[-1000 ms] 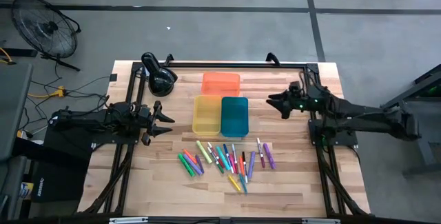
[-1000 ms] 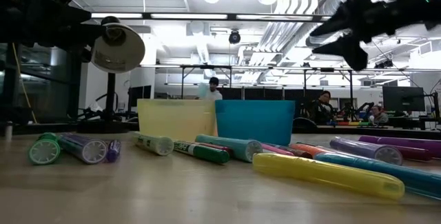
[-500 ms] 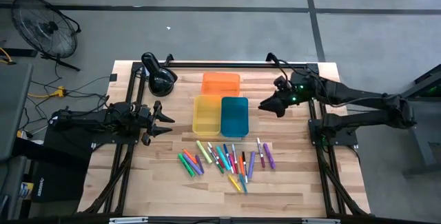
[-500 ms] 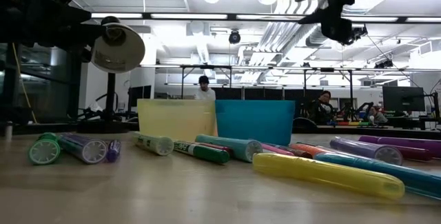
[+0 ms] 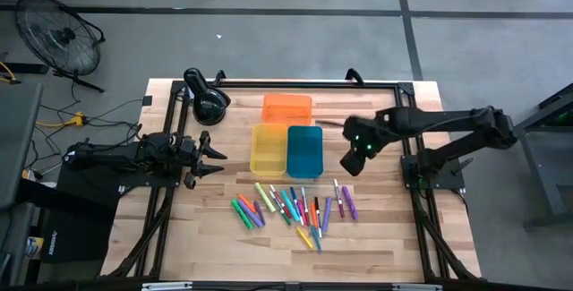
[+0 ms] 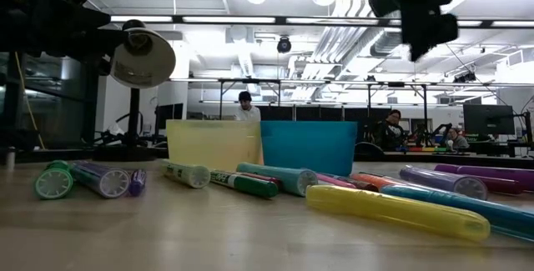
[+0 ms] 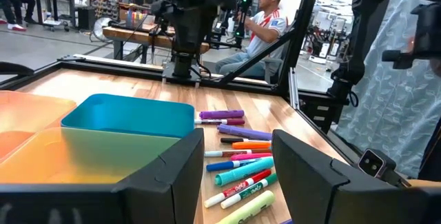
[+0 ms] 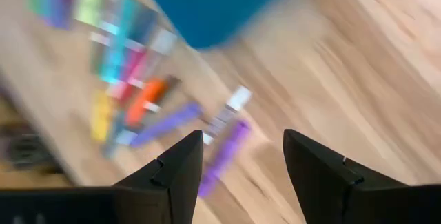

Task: Pick & Place Markers
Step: Put the right purple highlighter pen into the orange bin

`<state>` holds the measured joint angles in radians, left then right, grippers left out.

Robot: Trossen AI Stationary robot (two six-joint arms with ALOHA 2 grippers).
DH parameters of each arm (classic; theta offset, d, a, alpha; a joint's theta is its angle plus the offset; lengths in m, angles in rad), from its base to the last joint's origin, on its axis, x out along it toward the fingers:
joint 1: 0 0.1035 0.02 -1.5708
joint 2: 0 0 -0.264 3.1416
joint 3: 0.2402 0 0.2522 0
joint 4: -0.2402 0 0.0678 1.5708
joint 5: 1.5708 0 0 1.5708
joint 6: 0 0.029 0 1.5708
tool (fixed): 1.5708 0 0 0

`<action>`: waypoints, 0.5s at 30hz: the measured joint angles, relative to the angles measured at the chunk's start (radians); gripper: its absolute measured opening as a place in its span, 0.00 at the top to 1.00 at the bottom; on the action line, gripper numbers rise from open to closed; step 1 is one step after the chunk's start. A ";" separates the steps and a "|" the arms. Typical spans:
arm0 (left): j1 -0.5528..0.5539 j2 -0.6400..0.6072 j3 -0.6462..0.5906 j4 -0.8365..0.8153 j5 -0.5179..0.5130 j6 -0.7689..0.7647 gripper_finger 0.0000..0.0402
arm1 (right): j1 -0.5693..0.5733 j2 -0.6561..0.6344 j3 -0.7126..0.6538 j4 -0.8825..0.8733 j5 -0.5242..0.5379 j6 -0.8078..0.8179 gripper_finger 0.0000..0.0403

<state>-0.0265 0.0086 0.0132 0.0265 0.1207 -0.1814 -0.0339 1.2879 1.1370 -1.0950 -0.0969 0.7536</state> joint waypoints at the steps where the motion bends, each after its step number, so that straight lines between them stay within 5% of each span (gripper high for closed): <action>1: 0.000 0.000 0.000 0.000 0.000 0.000 0.58 | 0.014 0.011 0.002 -0.025 0.022 0.015 0.53; 15: 0.000 0.000 0.000 0.000 -0.001 0.000 0.58 | 0.165 0.040 -0.008 -0.116 0.191 0.283 0.53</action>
<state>-0.0265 0.0086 0.0132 0.0265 0.1200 -0.1818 0.1315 1.3279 1.1286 -1.2106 0.0939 1.0366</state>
